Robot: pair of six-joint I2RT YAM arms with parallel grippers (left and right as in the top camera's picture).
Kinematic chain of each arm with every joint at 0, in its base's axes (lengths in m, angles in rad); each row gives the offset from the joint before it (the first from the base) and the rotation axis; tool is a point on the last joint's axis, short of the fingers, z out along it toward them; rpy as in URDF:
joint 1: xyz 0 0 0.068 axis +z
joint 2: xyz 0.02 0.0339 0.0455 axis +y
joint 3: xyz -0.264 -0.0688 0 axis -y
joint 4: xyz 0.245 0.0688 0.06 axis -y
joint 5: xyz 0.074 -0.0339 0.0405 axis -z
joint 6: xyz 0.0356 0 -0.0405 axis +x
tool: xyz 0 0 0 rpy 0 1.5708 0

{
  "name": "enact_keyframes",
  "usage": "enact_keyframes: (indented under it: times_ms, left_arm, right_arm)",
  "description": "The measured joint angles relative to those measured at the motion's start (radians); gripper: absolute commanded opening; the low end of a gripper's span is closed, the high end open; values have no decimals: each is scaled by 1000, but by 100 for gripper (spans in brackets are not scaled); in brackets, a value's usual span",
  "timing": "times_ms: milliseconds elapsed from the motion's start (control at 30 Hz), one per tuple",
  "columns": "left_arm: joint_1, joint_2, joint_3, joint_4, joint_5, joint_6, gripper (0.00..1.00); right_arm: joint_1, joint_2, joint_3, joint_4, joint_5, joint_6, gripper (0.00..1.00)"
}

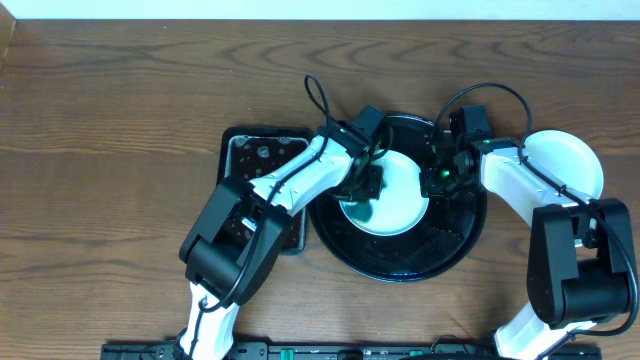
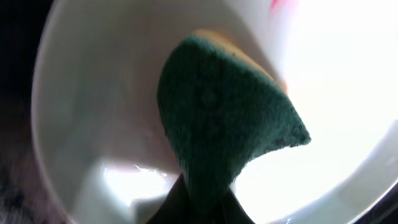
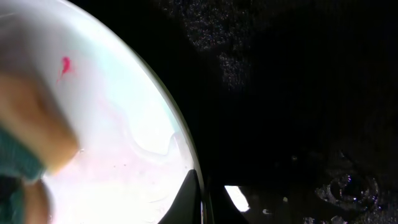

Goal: Clean dirty plates on tray and stack at the side
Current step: 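Scrub the red stains on the pale green plate with the left-held sponge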

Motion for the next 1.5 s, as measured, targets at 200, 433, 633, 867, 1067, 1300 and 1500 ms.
enact_keyframes:
  times_ms: [200,433,633,867,1067,1300,1500]
  left_arm:
    - [0,-1,59,-103,-7,60,7]
    - [1,-29,62,66,-68,79,8]
    - [2,-31,62,183,-87,85,8]
    - [2,8,64,418,-91,75,8]
    - [2,55,64,472,-90,41,8]
    - [2,89,93,400,-89,17,8]
    - [5,71,114,216,-98,14,7]
  right_arm:
    - [0,0,0,-1,-4,0,1]
    - [0,0,-1,-2,-4,0,1]
    - [0,0,-1,-2,-4,0,1]
    - [0,0,-1,-2,-5,0,1]
    - [0,0,-1,-2,-5,0,1]
    - [0,0,-1,-2,-5,0,1]
    - [0,0,-1,0,-5,0,1]
